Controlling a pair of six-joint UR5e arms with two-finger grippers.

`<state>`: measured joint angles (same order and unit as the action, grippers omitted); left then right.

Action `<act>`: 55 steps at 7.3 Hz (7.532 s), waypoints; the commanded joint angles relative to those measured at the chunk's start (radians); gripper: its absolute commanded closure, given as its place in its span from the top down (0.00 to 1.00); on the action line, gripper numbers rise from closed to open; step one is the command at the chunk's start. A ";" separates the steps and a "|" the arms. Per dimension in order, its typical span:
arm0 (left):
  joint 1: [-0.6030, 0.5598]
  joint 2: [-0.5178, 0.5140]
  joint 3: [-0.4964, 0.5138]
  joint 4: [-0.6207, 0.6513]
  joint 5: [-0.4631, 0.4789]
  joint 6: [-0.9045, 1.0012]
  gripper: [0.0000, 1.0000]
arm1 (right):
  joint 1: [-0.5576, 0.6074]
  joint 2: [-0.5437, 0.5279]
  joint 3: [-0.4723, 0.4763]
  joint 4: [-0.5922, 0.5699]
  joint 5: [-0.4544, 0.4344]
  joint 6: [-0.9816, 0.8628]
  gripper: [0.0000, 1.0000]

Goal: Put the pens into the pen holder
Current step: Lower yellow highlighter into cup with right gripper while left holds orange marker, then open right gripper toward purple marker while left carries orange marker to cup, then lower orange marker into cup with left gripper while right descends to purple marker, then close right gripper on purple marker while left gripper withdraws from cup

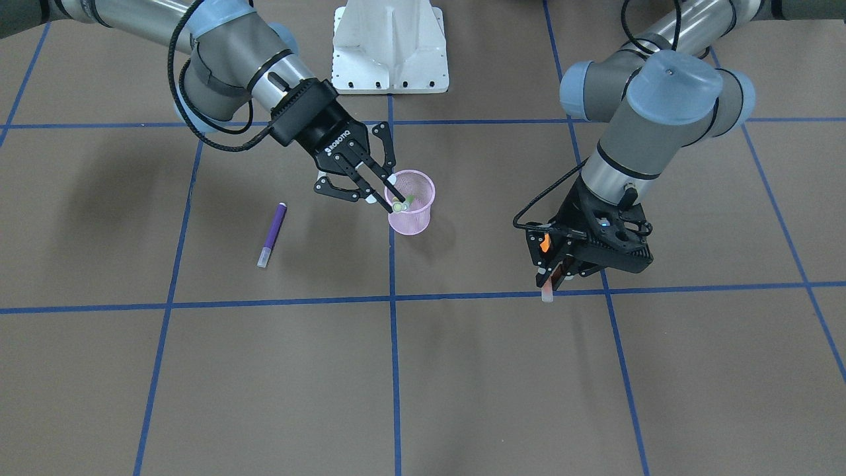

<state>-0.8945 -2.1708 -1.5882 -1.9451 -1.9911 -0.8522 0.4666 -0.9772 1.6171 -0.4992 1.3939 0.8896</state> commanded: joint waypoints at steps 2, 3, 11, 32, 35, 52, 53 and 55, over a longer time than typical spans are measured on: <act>-0.006 0.000 0.002 0.000 0.000 0.005 0.00 | -0.046 0.000 -0.046 0.047 -0.035 -0.003 0.00; -0.007 0.000 0.005 0.000 0.000 0.007 0.00 | -0.061 -0.001 -0.066 0.068 -0.036 -0.023 0.00; -0.007 -0.004 -0.025 -0.043 0.017 -0.007 0.00 | -0.069 0.002 -0.108 0.099 -0.026 -0.070 0.99; 0.493 0.080 -0.095 -0.632 0.821 -0.214 0.00 | 0.281 -0.020 -0.094 -0.964 0.754 0.376 0.99; 0.490 0.078 -0.072 -0.634 0.821 -0.192 0.00 | 0.259 -0.020 -0.129 -0.927 0.752 0.376 0.99; 0.461 0.072 -0.099 -0.640 0.735 -0.120 0.99 | 0.237 -0.032 -0.154 -0.926 0.725 0.365 0.92; 0.392 0.068 -0.113 -0.637 0.651 -0.122 0.99 | 0.237 -0.032 -0.157 -0.926 0.725 0.365 0.92; 0.237 0.077 -0.113 -0.585 0.420 -0.125 0.99 | 0.237 -0.032 -0.157 -0.926 0.725 0.364 0.75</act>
<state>-0.5617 -2.0989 -1.6990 -2.5687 -1.4339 -0.9760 0.7042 -1.0093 1.4603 -1.4251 2.1186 1.2544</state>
